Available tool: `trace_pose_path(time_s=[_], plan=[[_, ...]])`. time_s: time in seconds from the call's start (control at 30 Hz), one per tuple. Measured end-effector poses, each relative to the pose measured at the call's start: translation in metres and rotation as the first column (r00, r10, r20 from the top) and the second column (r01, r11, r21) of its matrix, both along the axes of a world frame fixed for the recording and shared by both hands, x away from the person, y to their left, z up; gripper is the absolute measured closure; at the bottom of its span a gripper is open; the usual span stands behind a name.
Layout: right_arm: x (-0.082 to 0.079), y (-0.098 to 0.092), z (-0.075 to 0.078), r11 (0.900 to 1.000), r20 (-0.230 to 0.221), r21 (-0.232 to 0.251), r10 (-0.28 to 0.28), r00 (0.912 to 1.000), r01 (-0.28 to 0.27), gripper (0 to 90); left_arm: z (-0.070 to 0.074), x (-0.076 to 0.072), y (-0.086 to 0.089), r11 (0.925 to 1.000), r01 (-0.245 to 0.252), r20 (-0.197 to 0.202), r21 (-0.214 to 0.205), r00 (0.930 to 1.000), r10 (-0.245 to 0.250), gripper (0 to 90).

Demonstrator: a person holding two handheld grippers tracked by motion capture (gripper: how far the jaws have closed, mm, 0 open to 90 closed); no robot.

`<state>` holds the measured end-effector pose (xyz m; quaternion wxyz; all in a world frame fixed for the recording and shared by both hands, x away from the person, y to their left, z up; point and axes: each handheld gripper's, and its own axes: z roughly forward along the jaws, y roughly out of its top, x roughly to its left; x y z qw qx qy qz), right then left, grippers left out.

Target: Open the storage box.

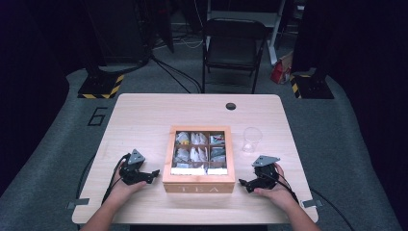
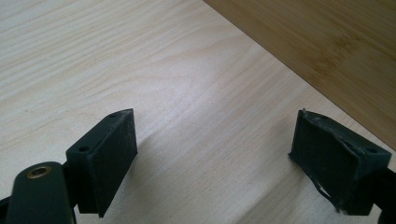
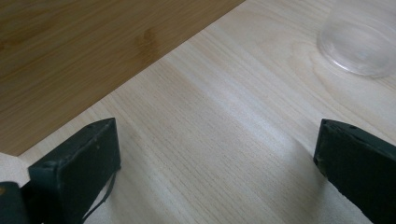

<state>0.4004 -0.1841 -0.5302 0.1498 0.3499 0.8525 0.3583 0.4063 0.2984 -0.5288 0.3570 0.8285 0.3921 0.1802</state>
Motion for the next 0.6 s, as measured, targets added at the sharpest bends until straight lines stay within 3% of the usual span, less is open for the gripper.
trace_pose_path(time_s=[0.4,0.6], plan=[[-0.0004,0.0004,0.0000,1.0000,0.002,-0.002,-0.007,1.0000,0.007,0.0,0.0000,-0.0006,-0.0005,1.0000,-0.009,0.001,0.000,1.0000,0.009,14.2],[-0.0005,0.0008,0.0001,0.9999,0.001,0.000,-0.012,0.9999,0.012,0.0,0.0002,-0.0012,-0.0010,0.9999,0.010,-0.004,0.004,0.9999,-0.010,12.7]])
